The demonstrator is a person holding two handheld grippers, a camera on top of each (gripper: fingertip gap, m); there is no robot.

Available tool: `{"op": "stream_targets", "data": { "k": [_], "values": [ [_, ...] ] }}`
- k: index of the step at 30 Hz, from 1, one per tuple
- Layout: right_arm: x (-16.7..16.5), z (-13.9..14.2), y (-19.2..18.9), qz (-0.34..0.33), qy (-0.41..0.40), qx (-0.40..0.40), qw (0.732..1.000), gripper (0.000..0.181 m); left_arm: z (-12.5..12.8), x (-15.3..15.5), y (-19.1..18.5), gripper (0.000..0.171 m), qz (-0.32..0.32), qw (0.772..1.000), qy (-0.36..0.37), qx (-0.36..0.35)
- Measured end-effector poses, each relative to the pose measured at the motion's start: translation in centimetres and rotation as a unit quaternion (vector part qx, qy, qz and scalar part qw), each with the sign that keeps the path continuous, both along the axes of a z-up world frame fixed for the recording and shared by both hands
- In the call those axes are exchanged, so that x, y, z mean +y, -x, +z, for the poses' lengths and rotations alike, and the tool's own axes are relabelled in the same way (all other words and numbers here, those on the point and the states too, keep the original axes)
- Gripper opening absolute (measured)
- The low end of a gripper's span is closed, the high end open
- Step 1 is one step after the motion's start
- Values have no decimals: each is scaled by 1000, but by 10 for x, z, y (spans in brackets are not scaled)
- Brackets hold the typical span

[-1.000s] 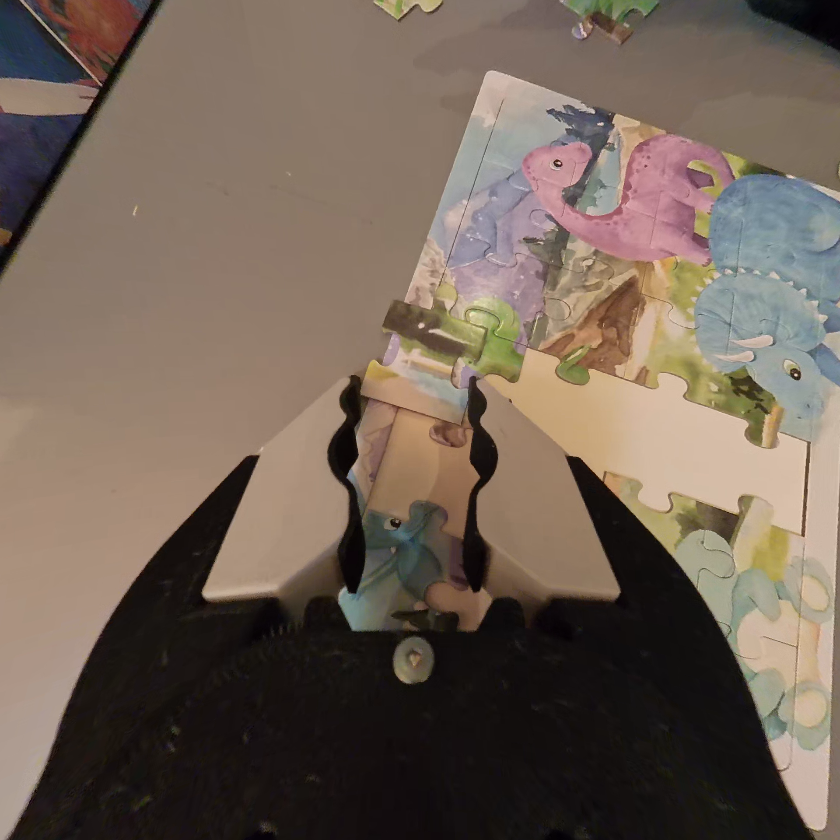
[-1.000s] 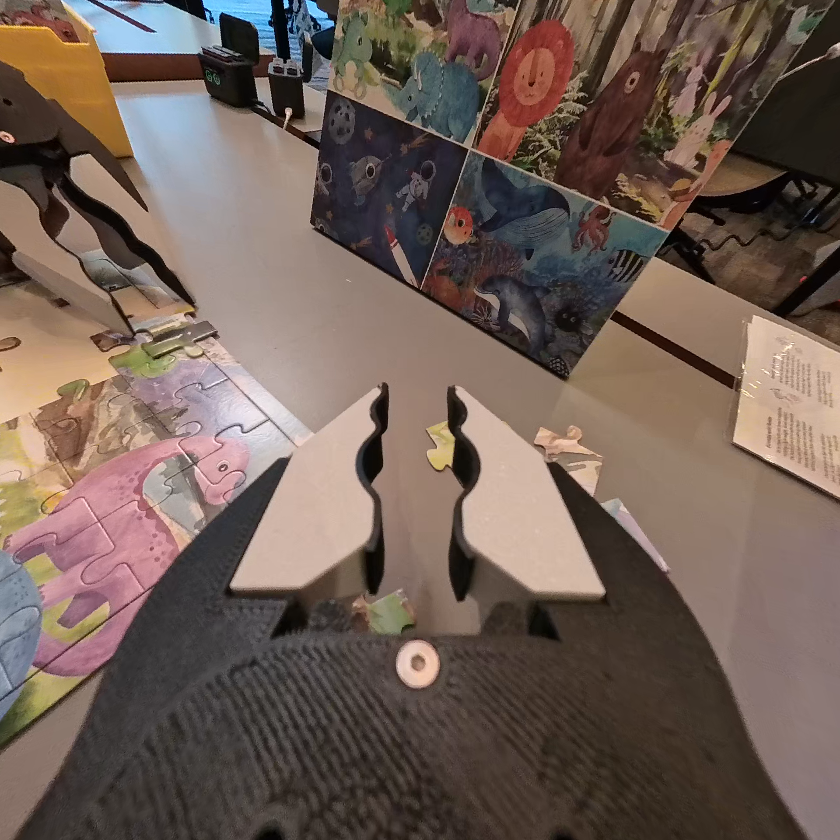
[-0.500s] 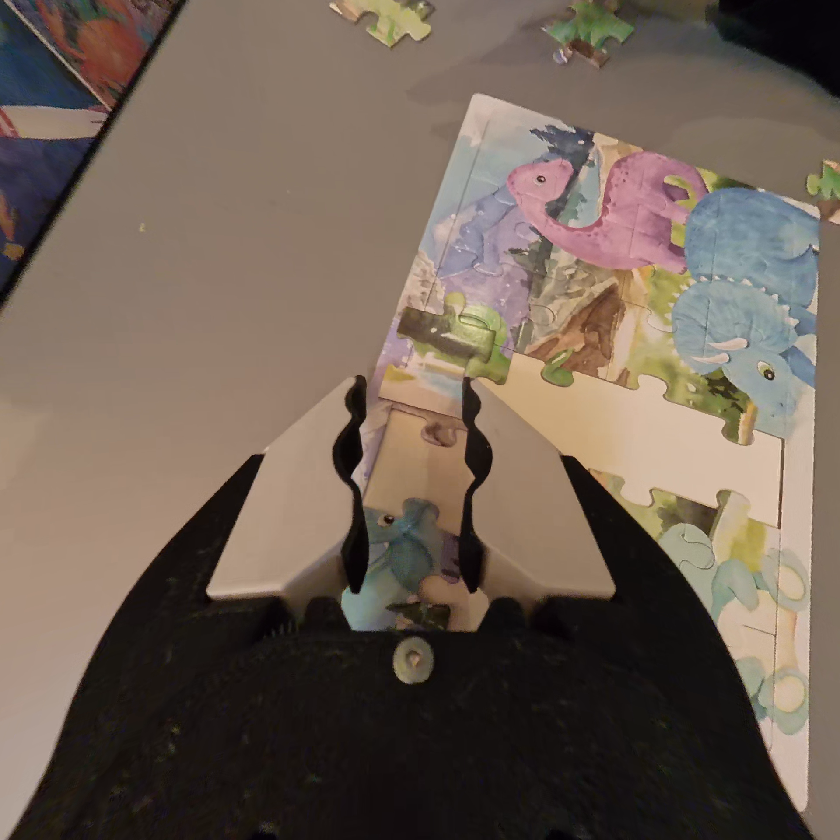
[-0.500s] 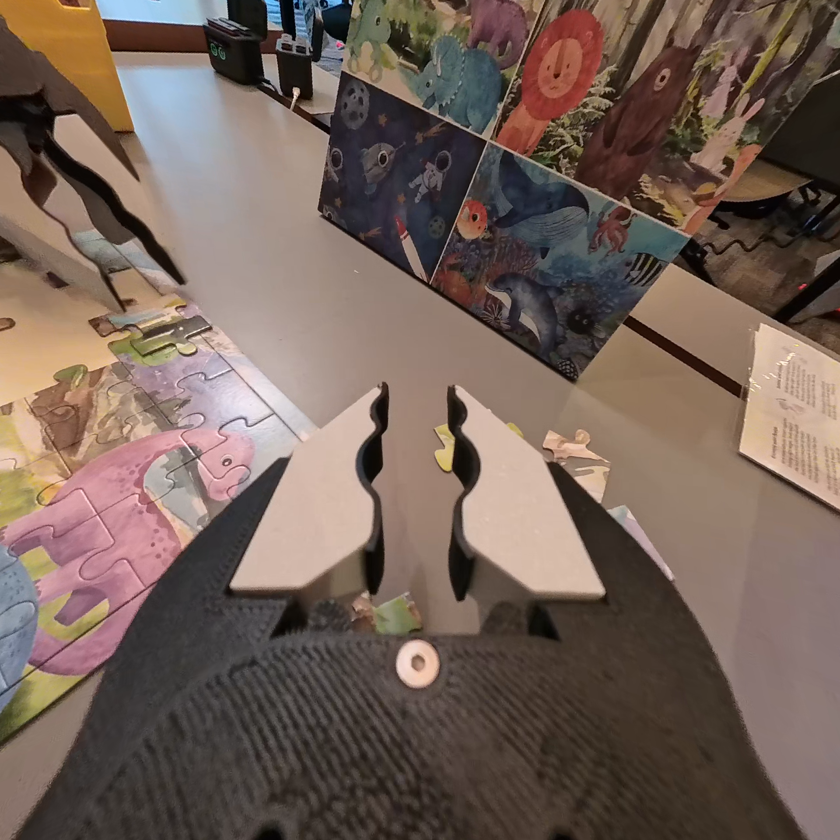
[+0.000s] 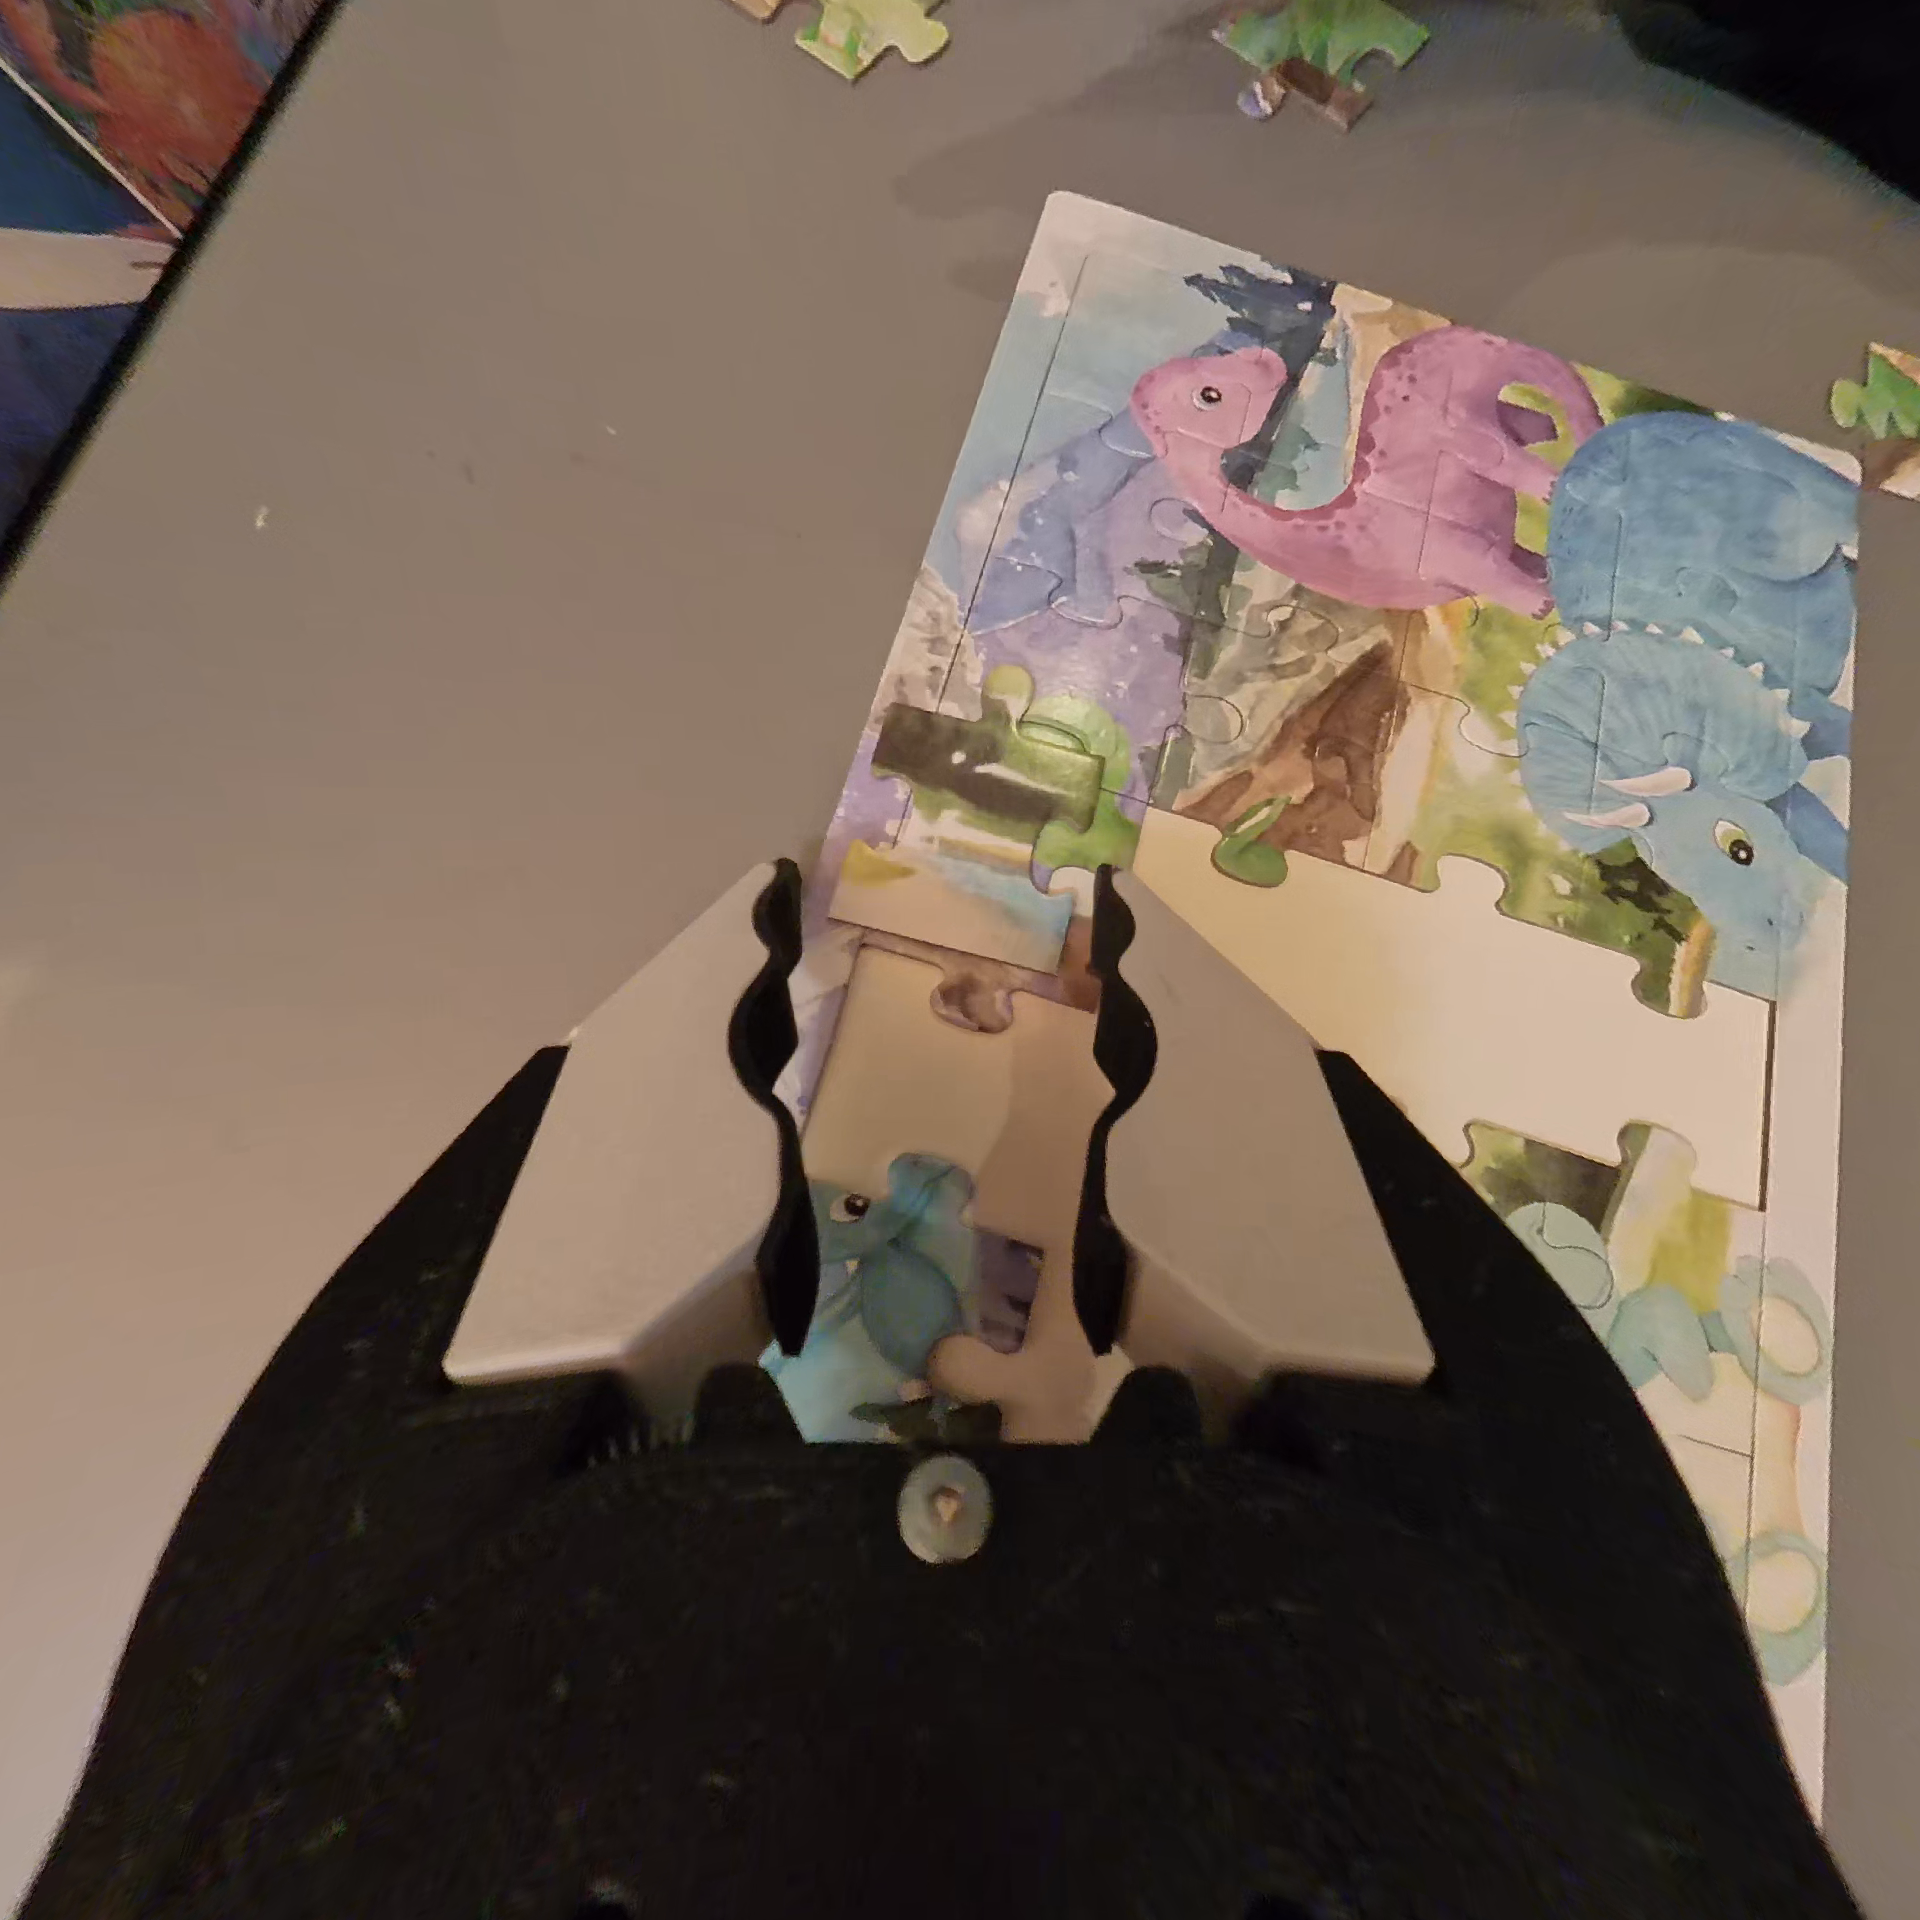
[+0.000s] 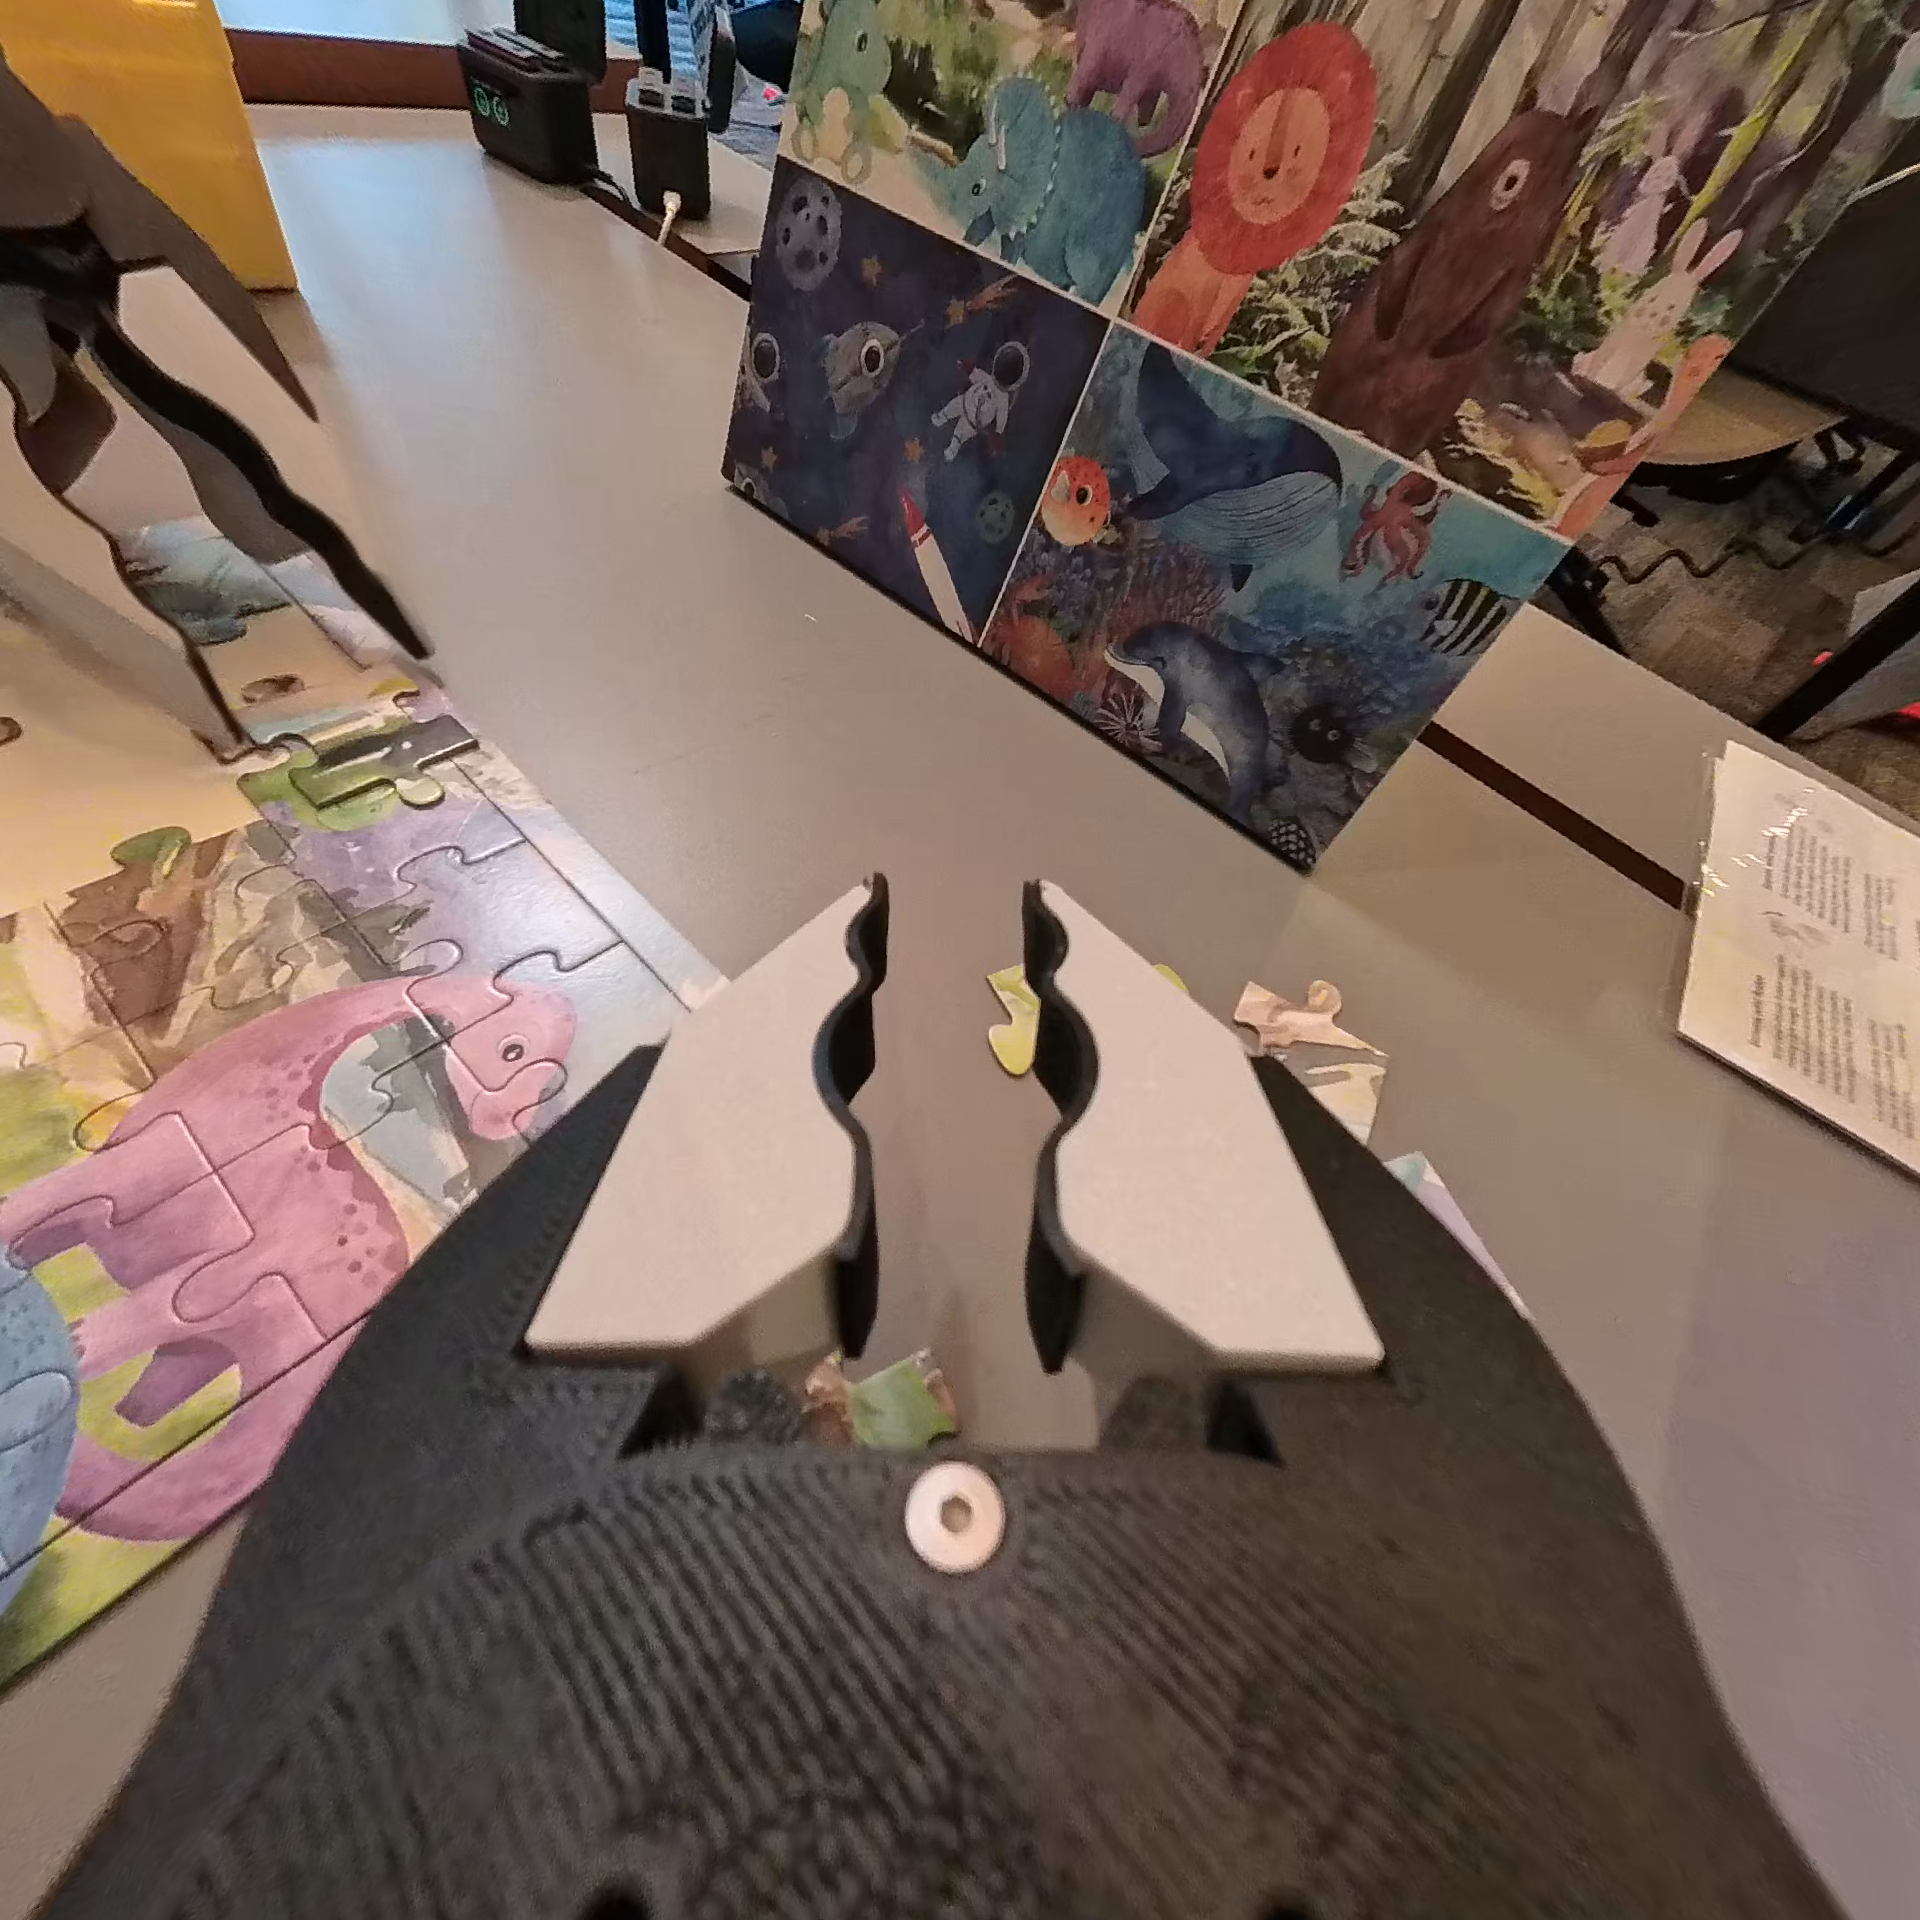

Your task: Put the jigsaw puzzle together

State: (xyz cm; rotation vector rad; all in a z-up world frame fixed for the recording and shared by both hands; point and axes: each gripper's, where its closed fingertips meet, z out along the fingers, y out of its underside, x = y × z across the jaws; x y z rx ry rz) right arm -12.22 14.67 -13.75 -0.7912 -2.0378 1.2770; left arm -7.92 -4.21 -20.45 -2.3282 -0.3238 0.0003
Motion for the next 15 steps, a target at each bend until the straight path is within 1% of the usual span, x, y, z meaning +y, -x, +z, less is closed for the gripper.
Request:
{"op": "stream_targets", "data": {
  "k": [6,11,13,15],
  "values": [
    [1,-1,0,-1,-2,0,1000,24,-3,-4,-7,55,-17,1000,20,8],
    [0,-1,0,0,-4,-1,1000,25,-3,-7,-18,54,-45,999,31,-1],
    [0,-2,0,0,-6,-1,1000,25,-2,-8,-25,53,-62,997,34,-7],
    [0,-3,0,0,-7,-2,1000,25,-1,-9,-35,47,-83,996,35,-18]
  ]
}}
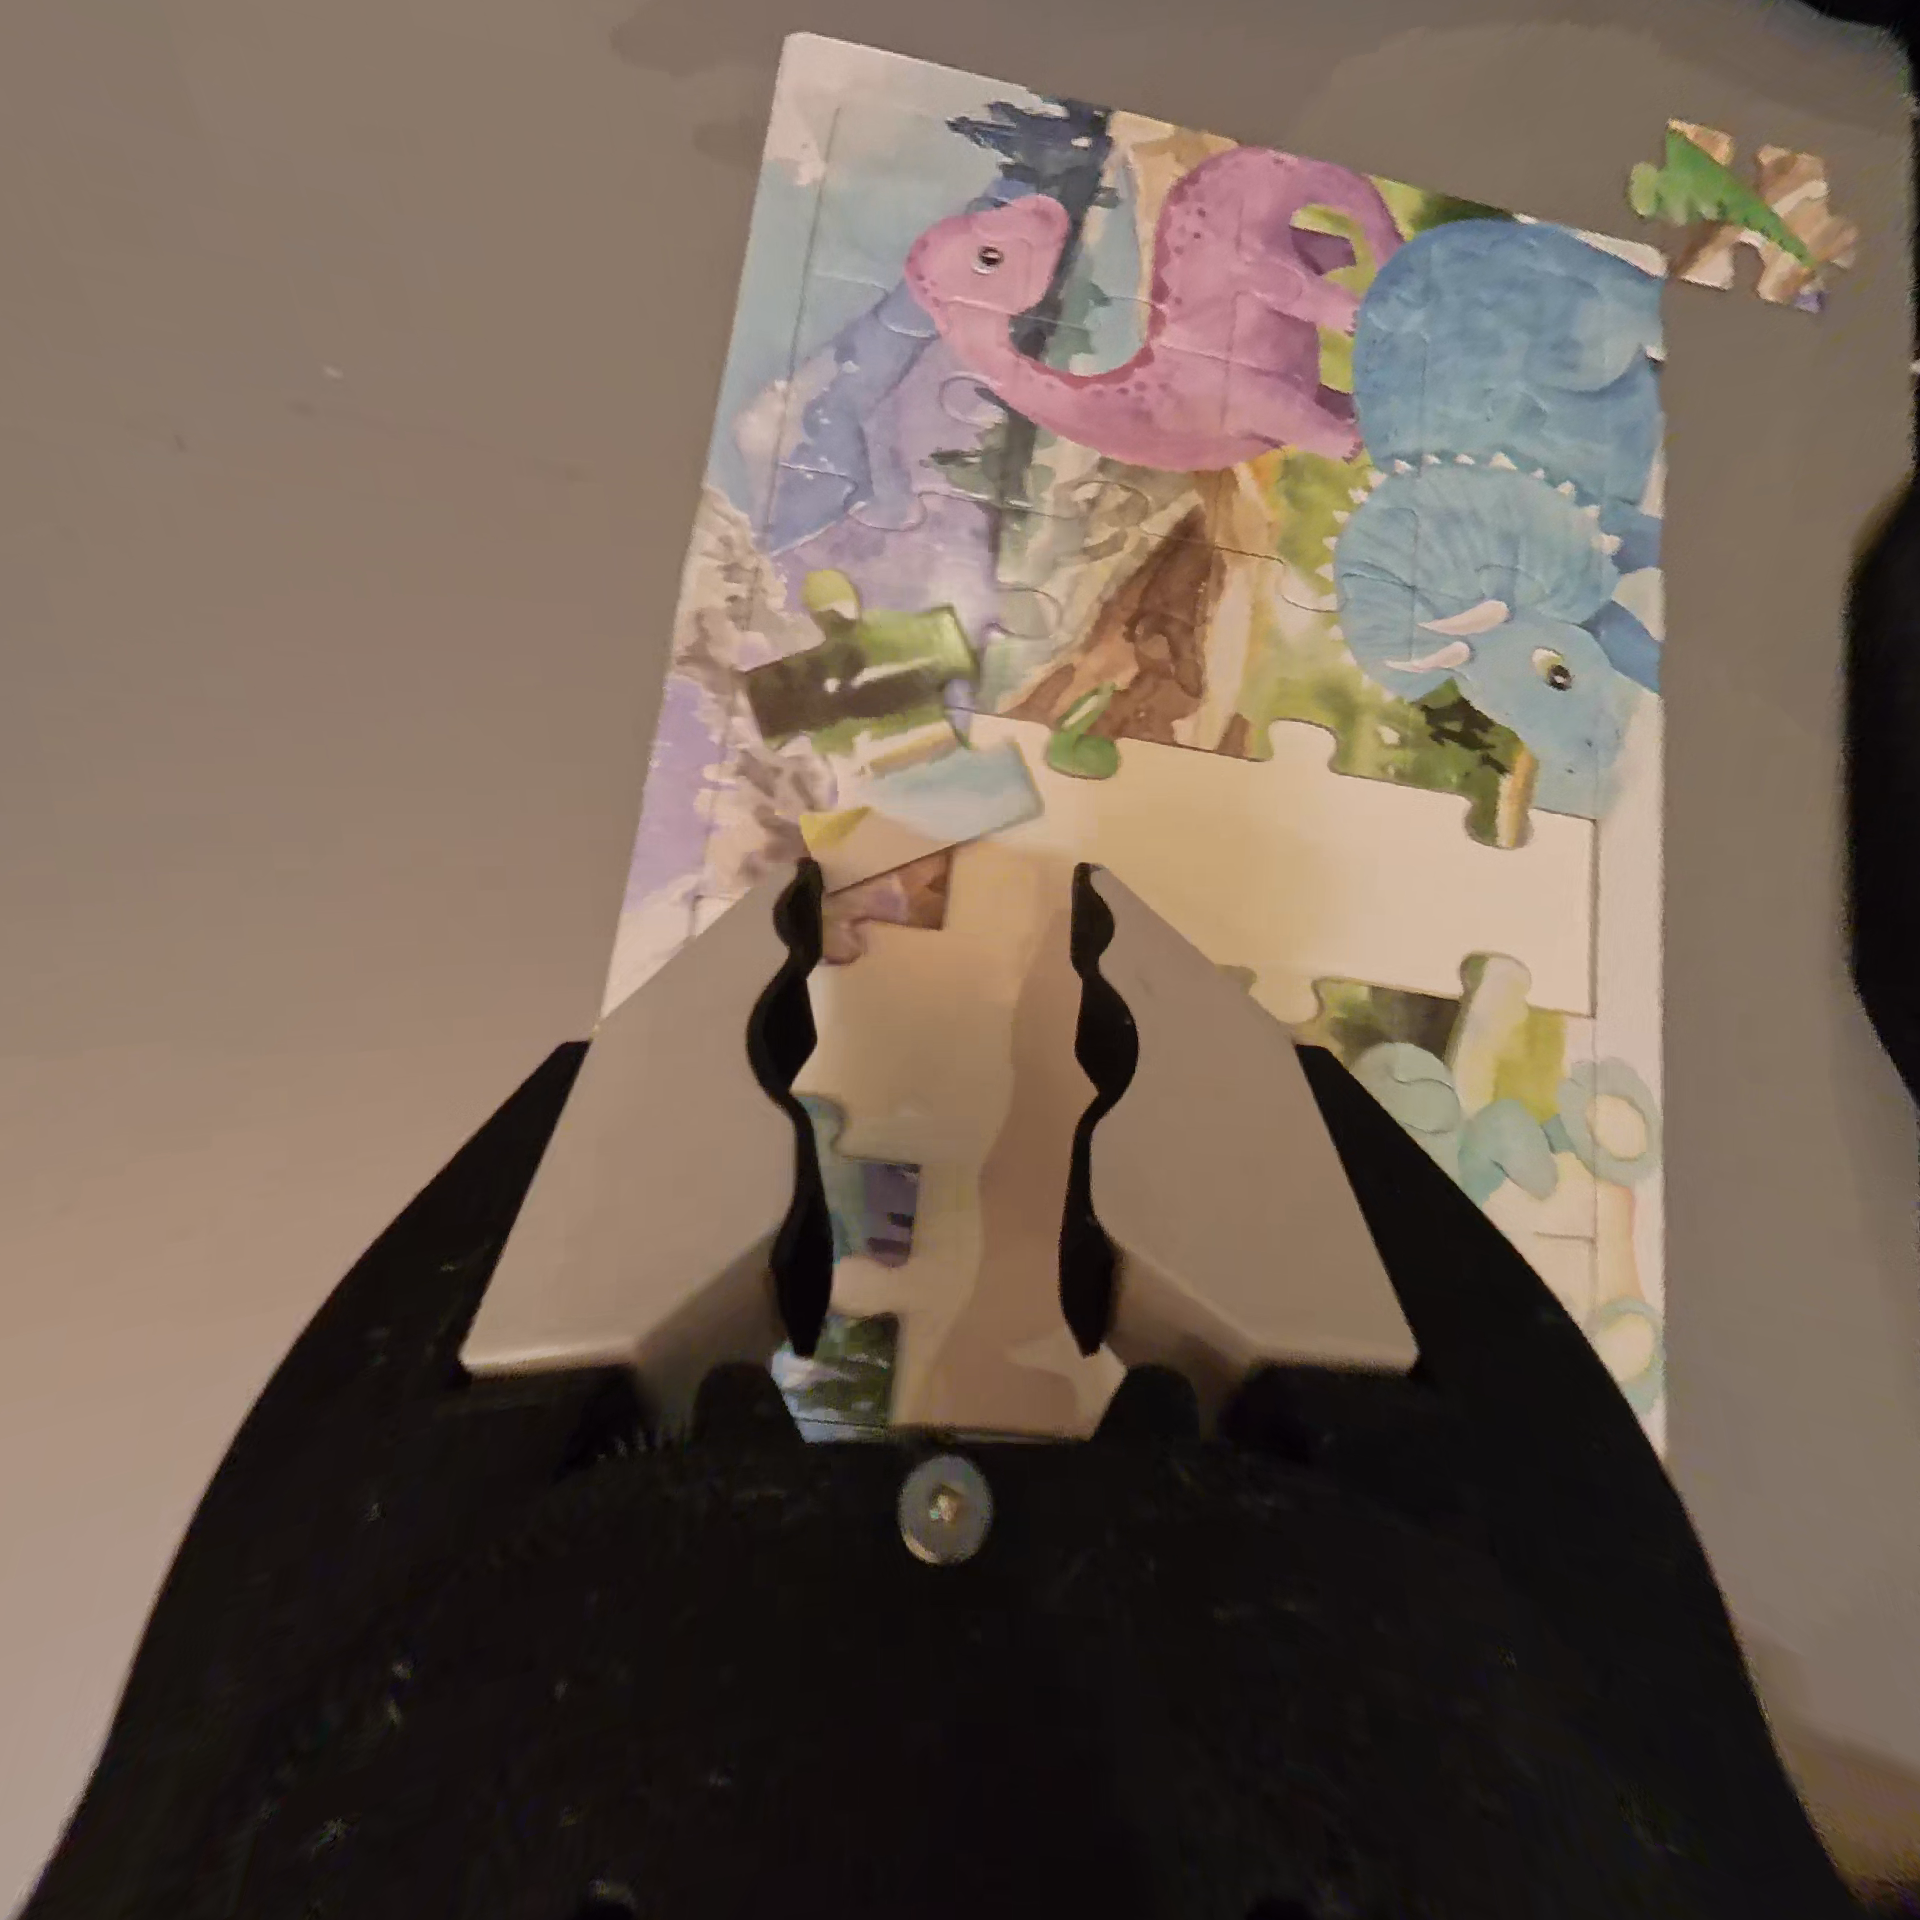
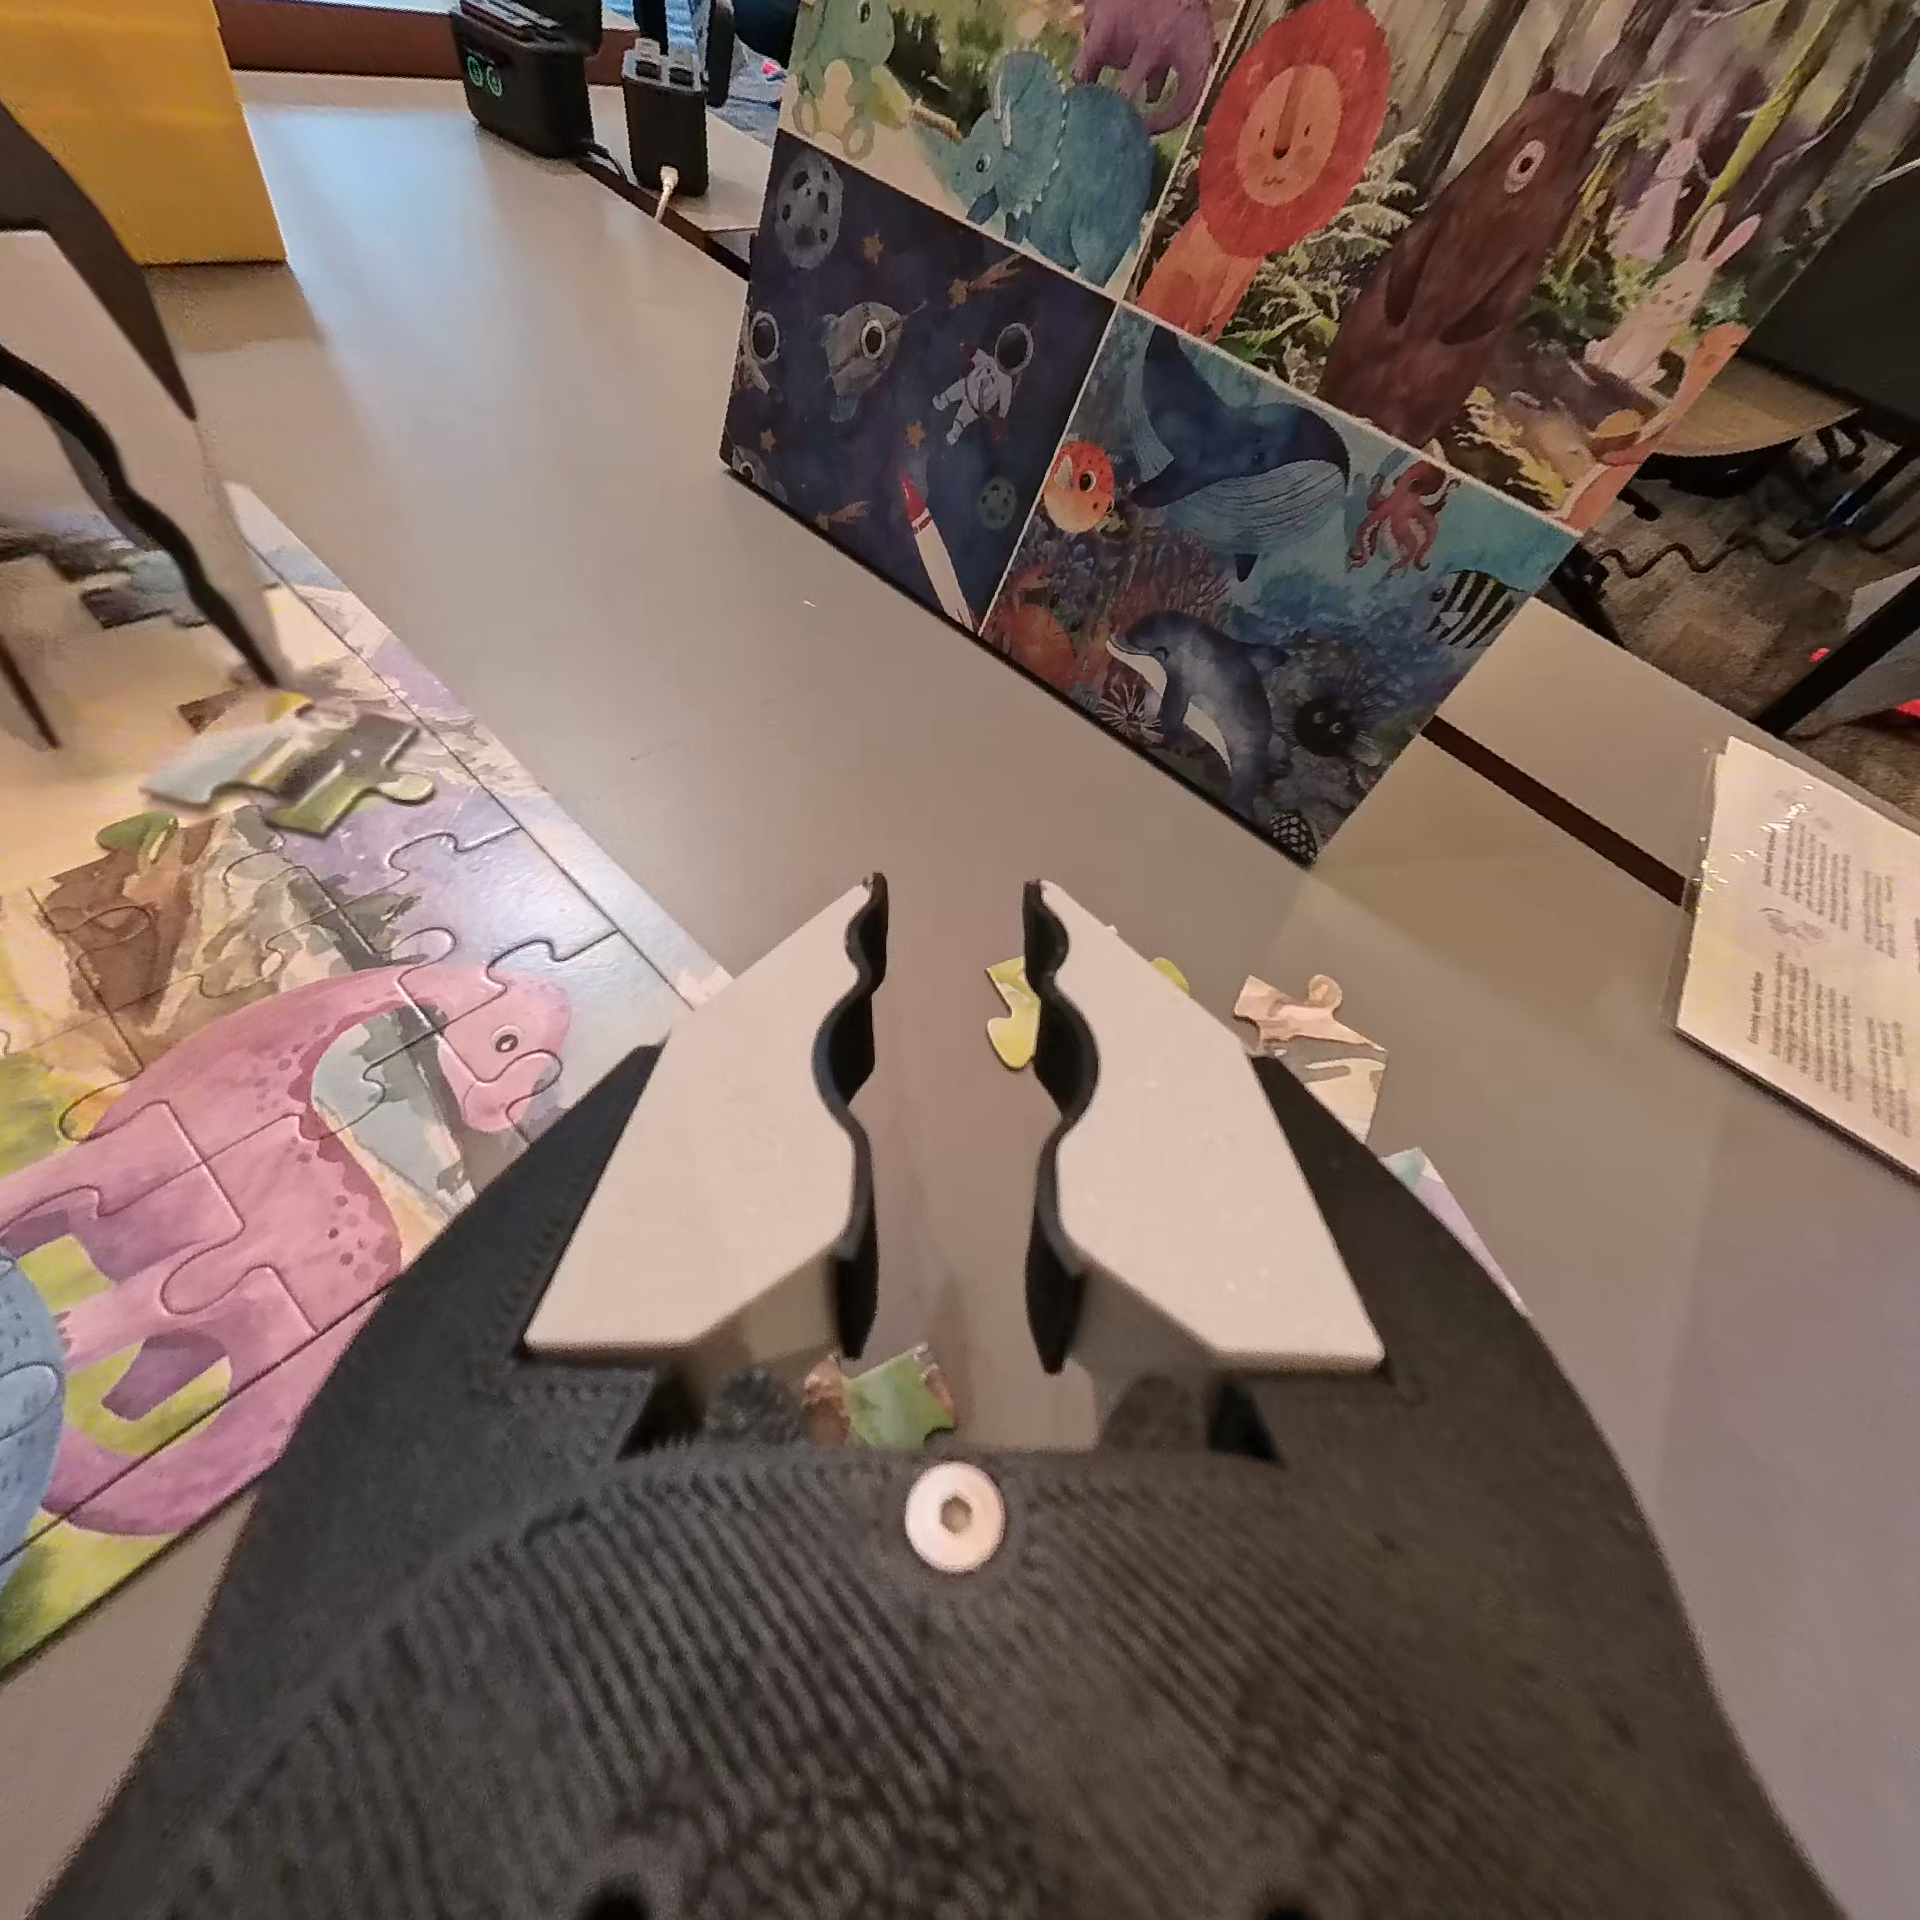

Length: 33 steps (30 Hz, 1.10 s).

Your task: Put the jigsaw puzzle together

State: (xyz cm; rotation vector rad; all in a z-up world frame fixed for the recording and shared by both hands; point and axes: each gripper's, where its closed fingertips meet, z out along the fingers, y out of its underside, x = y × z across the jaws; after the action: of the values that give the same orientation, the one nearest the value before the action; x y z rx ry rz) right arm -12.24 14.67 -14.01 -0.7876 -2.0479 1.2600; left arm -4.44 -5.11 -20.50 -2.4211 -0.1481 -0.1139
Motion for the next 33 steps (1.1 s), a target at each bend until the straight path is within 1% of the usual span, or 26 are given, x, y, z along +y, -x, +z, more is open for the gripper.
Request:
{"op": "stream_targets", "data": {
  "k": [4,7,10,12,14,15,16,18,20,22,23,25,26,28,30,31,33],
  "values": [
    [0,-1,0,0,-1,-1,1000,25,7,3,-27,38,-65,997,-16,-28],
    [-1,-1,0,0,-1,-2,1000,25,12,7,-37,38,-86,995,-31,-31],
    [-5,-1,-1,5,0,-2,1000,25,13,12,-18,45,-44,998,-36,8],
    [-15,3,-4,10,8,-4,1000,28,12,13,-7,50,-18,999,-37,26],
    [-39,12,-15,33,29,-11,999,32,10,12,1,51,-2,999,-34,38],
    [-57,15,-23,52,41,-21,998,36,12,12,6,51,9,998,-39,44],
    [-78,16,-34,80,51,-36,995,43,15,12,9,51,18,998,-48,44],
    [-120,13,-55,123,58,-68,988,51,21,12,18,51,44,996,-68,38],
    [-153,0,-71,144,29,-93,985,56,25,9,26,51,66,994,-85,27],
    [-170,-17,-78,140,-23,-108,984,65,27,6,34,50,86,991,-97,23],
    [-175,-24,-78,135,-42,-114,983,68,28,5,37,50,95,990,-100,23],
    [-179,-37,-78,124,-56,-138,981,74,30,3,41,49,107,988,-104,26],
    [-180,-42,-78,121,-53,-157,979,80,31,3,42,48,110,988,-105,27],
    [-178,-53,-76,109,-43,-200,973,84,32,2,44,46,116,987,-103,34],
    [-172,-65,-73,96,-56,-222,969,80,31,2,45,45,118,987,-99,39],
    [-169,-65,-71,88,-62,-211,971,71,31,1,44,44,117,988,-96,41],
    [-165,-67,-68,80,-87,-196,973,58,31,1,44,44,117,988,-92,46]
  ]
}}
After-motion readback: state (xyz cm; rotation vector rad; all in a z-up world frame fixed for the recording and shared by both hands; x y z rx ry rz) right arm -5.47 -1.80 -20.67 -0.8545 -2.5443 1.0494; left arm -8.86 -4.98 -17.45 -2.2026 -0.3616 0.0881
